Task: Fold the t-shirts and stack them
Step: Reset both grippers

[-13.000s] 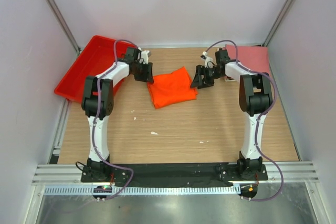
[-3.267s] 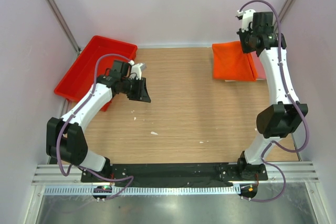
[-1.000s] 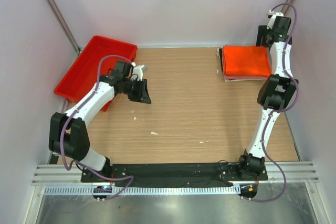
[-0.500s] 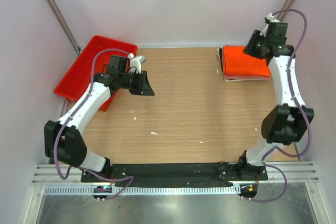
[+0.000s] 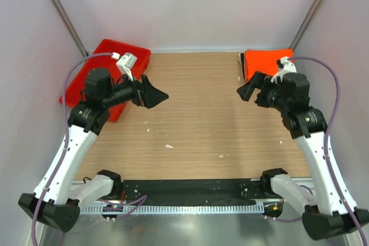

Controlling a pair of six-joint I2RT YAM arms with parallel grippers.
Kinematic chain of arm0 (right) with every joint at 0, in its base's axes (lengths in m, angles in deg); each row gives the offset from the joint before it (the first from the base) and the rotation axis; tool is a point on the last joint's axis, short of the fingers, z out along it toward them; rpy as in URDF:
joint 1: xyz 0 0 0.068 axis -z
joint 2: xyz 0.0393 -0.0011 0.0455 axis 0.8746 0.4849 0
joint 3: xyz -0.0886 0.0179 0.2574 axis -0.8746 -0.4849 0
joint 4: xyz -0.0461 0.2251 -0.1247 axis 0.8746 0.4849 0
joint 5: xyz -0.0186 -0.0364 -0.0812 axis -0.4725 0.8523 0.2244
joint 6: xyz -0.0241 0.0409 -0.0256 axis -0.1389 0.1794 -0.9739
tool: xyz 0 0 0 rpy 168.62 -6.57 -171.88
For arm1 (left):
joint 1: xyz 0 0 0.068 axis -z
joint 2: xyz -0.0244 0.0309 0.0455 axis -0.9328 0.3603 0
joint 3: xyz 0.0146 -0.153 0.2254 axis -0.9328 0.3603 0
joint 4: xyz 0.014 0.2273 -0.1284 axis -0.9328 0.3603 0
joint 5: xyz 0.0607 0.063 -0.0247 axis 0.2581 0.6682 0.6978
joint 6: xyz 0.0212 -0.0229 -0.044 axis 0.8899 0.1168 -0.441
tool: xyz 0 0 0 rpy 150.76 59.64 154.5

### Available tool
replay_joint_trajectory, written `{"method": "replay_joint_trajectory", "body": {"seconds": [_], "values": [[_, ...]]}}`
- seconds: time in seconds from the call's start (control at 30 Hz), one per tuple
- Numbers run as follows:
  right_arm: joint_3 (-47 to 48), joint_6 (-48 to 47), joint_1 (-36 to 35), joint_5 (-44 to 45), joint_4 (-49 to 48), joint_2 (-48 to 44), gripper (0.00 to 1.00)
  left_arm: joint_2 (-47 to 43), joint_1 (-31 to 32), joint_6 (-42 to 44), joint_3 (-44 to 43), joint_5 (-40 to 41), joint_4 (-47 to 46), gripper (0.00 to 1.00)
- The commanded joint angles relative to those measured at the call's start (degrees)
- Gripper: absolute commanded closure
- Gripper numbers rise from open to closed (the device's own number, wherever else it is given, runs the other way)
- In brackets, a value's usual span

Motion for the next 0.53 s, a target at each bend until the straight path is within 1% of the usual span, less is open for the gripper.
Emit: {"method": "replay_joint_trajectory", "body": {"seconds": [0.0, 0.07, 0.23, 0.33, 0.5], "values": [[-2.14, 3.93, 0.14, 6.15, -1.77, -7.36, 0.00, -3.62, -0.33, -1.79, 3.73, 2.82, 0.33, 0.00], [-1.97, 4.81, 0.14, 6.94, -1.06, -8.69, 0.00, -7.49, -0.33, -2.05, 5.75, 4.23, 1.04, 0.00], [-1.18, 9.30, 0.14, 3.52, 0.25, -7.37, 0.00, -13.64, -0.33, -2.41, 7.43, 8.28, 0.86, 0.00], [-1.79, 10.00, 0.14, 2.82, -1.14, -8.07, 0.00, -14.70, -0.33, -2.93, 7.87, 8.55, 0.86, 0.00], [-0.65, 10.09, 0.05, 2.81, -0.71, -8.07, 0.00, -15.41, -0.33, -3.20, 9.28, 8.72, 0.16, 0.00]]}}
